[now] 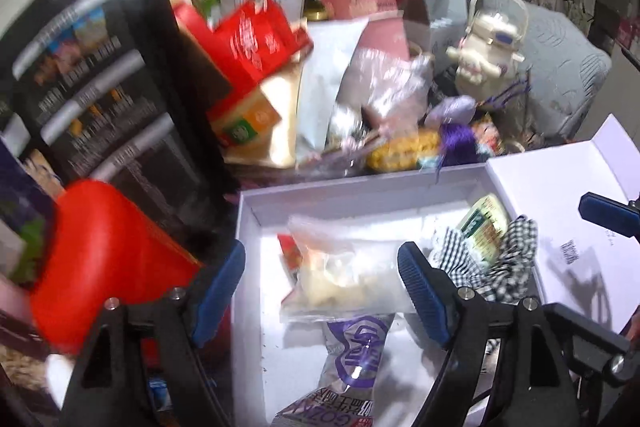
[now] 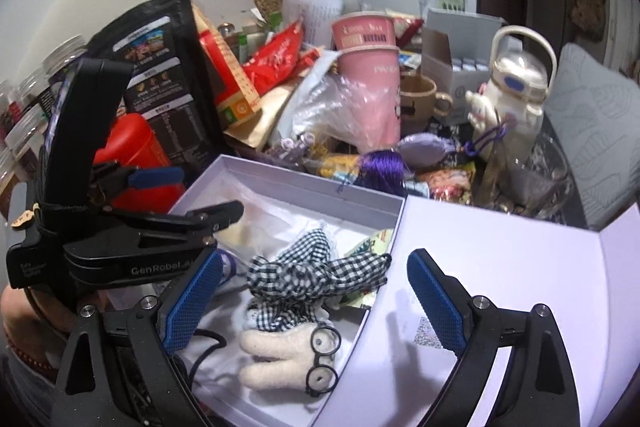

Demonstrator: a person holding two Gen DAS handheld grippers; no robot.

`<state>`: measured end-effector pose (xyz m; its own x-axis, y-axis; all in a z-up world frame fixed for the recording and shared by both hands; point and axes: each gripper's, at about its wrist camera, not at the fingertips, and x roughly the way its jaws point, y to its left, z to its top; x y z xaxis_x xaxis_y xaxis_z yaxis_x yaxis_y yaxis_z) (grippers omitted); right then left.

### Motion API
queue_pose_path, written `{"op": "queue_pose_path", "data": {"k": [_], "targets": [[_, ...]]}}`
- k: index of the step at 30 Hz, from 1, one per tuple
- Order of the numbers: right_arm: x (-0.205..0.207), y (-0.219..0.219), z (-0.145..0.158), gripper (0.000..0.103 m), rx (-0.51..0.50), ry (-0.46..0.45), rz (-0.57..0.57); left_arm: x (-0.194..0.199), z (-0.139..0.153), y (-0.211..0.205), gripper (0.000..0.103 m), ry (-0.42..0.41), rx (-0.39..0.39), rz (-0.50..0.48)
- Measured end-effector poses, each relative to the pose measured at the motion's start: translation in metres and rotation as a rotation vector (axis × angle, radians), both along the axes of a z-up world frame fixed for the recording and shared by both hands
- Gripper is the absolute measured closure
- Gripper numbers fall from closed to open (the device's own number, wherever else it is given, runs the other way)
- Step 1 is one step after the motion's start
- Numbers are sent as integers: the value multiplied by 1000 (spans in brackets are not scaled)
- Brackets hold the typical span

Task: Organize soft objects
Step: 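Open both tools to drop the zip bag and scrunchie into the box, then withdraw both open tools from the box toward the red snack packet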

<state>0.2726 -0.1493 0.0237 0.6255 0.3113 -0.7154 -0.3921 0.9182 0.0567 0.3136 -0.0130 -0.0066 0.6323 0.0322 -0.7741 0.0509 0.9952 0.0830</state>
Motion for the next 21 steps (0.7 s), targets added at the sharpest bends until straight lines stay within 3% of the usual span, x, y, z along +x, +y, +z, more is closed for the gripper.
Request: {"op": "queue_pose_path", "data": {"k": [5, 21], "targets": [[-11, 1, 16, 8, 10, -55, 1, -14, 23, 6, 24, -66, -37, -4], [-63, -7, 80, 8, 57, -256, -30, -72, 85, 8, 24, -234, -56, -28]]}}
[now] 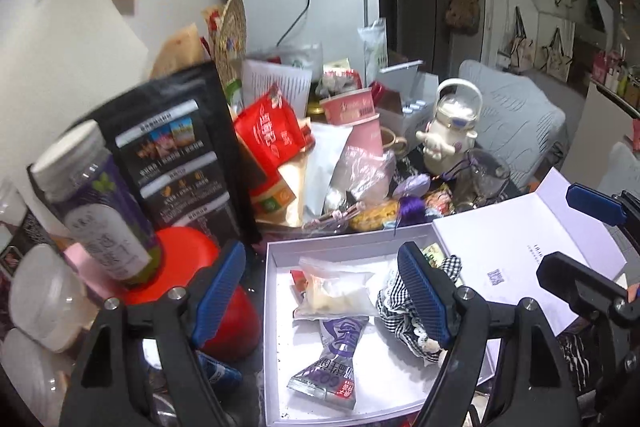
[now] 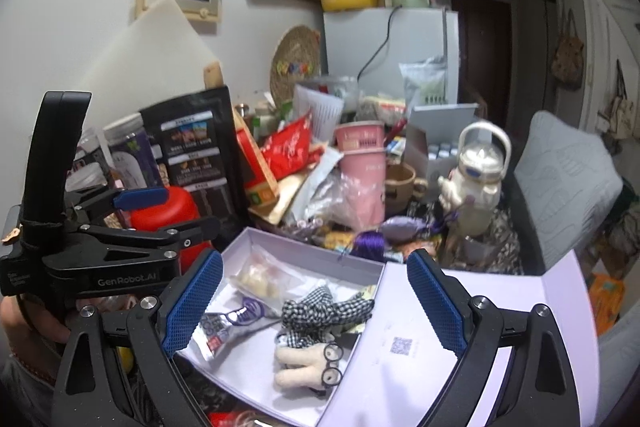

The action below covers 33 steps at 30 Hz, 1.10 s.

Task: Organize soft objects
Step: 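Withdraw both open tools from the box toward the red snack packet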

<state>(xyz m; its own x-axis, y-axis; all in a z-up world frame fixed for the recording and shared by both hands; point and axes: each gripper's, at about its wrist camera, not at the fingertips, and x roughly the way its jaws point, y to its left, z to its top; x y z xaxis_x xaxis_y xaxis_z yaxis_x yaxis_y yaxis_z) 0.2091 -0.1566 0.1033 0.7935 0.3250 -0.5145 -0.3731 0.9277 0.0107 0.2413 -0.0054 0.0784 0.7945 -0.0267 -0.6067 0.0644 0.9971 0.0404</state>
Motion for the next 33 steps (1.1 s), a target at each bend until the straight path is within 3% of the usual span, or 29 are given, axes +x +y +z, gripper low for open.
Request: {"op": "queue_pose_path", "data": {"k": [11, 20, 26, 33], "targets": [[-43, 4, 27, 8, -21, -107, 1, -40, 14, 5, 24, -30, 0, -25], [-69, 7, 23, 8, -34, -84, -5, -75, 14, 10, 24, -9, 17, -23], [-91, 8, 14, 8, -33, -54, -14, -102, 12, 18, 24, -17, -59, -36], [-114, 4, 3, 7, -22, -14, -45, -126, -1, 18, 24, 26, -48, -45]]}}
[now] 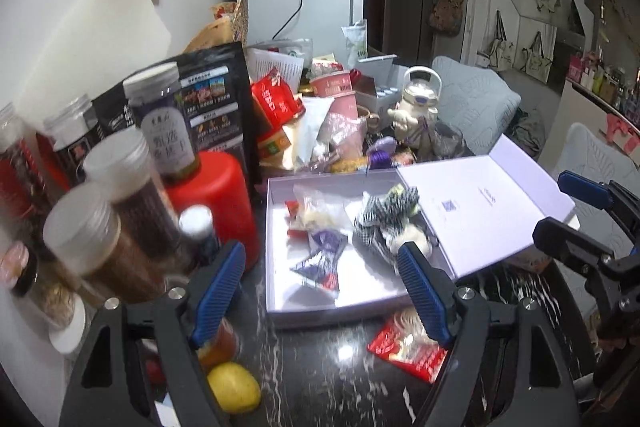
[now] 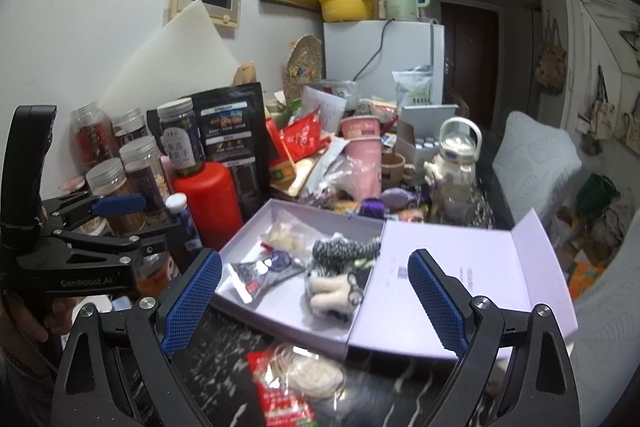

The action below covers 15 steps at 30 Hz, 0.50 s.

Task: Organize soft objects
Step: 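Withdraw both open tools from the box toward the red snack packet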

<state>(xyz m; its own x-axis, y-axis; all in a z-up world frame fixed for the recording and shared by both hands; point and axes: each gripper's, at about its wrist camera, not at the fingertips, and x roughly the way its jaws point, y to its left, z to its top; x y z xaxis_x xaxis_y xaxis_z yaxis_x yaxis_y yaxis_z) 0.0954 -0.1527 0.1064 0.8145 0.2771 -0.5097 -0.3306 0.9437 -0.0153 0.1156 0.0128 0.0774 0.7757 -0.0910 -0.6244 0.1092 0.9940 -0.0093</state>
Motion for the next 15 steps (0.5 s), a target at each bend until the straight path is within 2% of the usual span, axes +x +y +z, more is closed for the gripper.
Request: {"op": "queue_pose_path", "data": {"k": [7, 15], "targets": [[-23, -8, -14, 7, -8, 40, -40, -23, -14, -3, 24, 44, -15, -18], [-43, -16, -41, 7, -6, 114, -79, -39, -33, -19, 24, 91, -1, -87]]}}
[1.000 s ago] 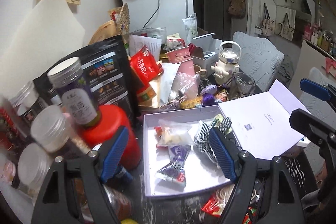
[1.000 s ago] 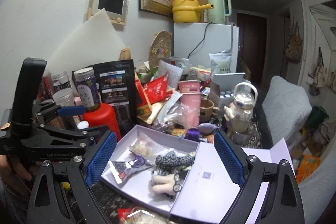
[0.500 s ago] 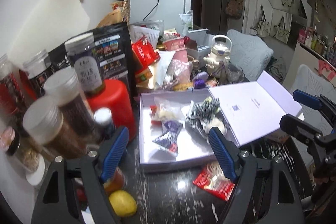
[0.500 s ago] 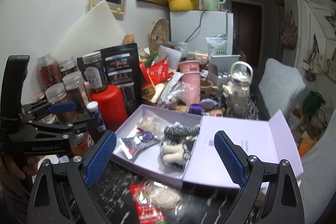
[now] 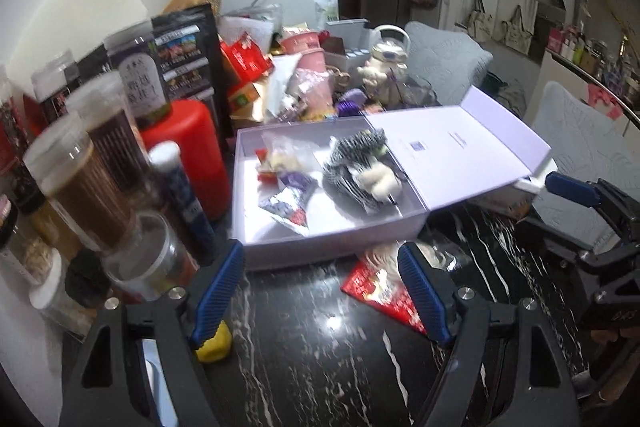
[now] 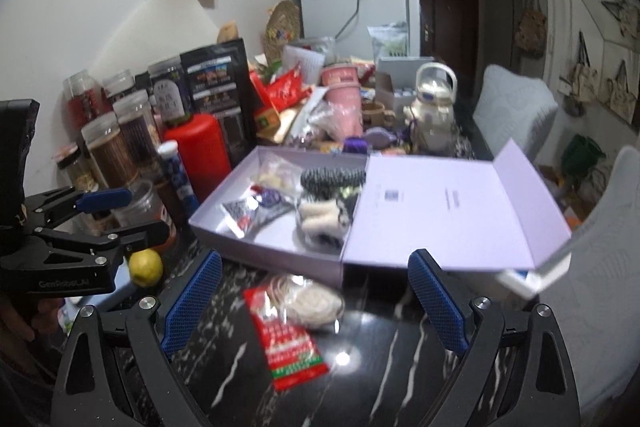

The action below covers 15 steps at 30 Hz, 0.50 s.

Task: Organize soft objects
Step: 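Withdraw both open tools from the box toward the red snack packet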

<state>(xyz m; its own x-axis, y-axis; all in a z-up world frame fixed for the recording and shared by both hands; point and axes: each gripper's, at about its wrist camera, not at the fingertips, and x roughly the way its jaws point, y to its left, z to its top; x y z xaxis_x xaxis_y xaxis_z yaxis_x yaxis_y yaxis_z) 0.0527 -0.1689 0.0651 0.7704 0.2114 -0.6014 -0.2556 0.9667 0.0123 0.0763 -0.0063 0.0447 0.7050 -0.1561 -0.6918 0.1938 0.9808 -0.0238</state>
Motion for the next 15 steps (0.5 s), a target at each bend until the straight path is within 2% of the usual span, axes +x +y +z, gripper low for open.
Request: {"op": "queue_pose_path", "data": {"k": [6, 15], "targets": [[-12, 1, -26, 7, -6, 60, 12, -6, -21, -4, 24, 55, -5, -12], [-16, 6, -69, 7, 6, 159, 38, -18, -54, 3, 24, 120, -55, 15]]}}
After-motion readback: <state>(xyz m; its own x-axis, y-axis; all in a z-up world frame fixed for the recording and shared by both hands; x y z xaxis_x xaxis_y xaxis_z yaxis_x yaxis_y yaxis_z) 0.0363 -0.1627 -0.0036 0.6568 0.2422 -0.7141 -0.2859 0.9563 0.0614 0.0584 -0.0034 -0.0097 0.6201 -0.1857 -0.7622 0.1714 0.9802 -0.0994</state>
